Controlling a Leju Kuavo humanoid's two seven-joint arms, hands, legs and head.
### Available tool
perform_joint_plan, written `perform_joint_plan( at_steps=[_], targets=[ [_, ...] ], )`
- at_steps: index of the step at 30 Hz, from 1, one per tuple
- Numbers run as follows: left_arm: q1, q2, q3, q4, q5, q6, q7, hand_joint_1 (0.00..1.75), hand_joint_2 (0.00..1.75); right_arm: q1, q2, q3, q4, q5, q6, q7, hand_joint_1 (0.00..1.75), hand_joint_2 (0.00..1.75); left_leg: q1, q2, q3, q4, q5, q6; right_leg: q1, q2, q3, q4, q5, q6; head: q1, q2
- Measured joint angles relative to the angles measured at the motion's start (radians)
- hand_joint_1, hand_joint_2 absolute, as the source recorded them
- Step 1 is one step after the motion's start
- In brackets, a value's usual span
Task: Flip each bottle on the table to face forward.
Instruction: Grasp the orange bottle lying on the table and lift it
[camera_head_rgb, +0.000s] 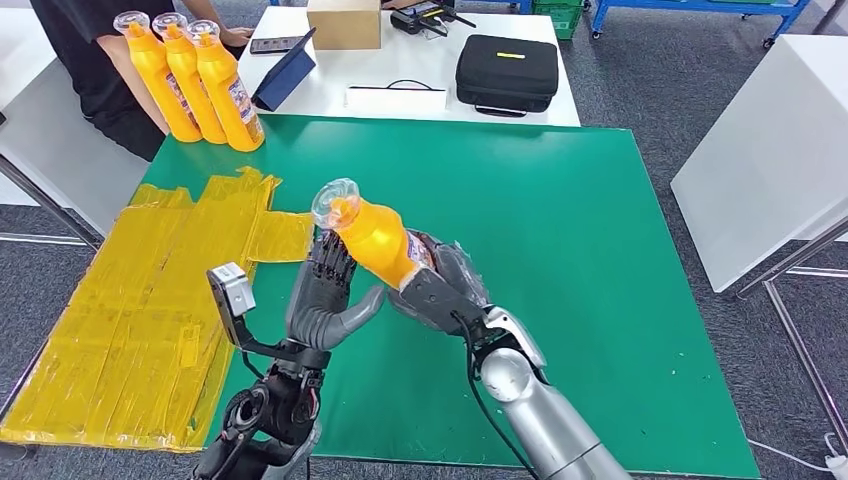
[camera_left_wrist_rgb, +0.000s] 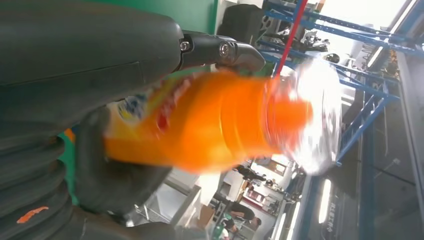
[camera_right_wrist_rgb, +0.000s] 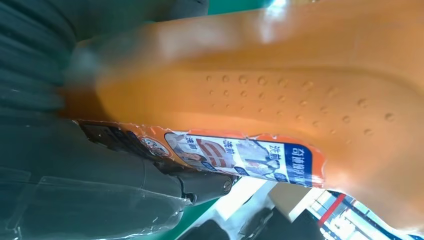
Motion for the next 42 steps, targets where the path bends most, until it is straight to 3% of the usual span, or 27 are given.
perform_joint_plan(
  at_steps=[12,25,42],
  targets=[
    [-0.085,-0.023,0.014,0.083,0.058,0.002,0.008,0.00,1.75,-0.110,0.086,0.011,0.198,0.028,-0.038,-0.032,1.75,1.75,0.000,0.000,0.000,0.000,0.000,0.000,0.000,0.000,0.000,0.000,0.000,0.000,0.000,0.000],
    [-0.111,-0.033,0.031,0.127,0.086,0.012,0.018,0.00,1.75,-0.113,0.114,0.065,0.246,0.143,-0.064,-0.028,1.75,1.75,0.000,0.000,0.000,0.000,0.000,0.000,0.000,0.000,-0.001,0.000,0.000,0.000,0.000,0.000],
    [-0.164,-0.055,0.035,0.199,0.109,0.013,0.032,0.00,1.75,-0.123,0.124,0.087,0.251,0.175,-0.076,0.012,1.75,1.75,0.000,0.000,0.000,0.000,0.000,0.000,0.000,0.000,0.000,0.000,0.000,0.000,0.000,0.000]
  ],
)
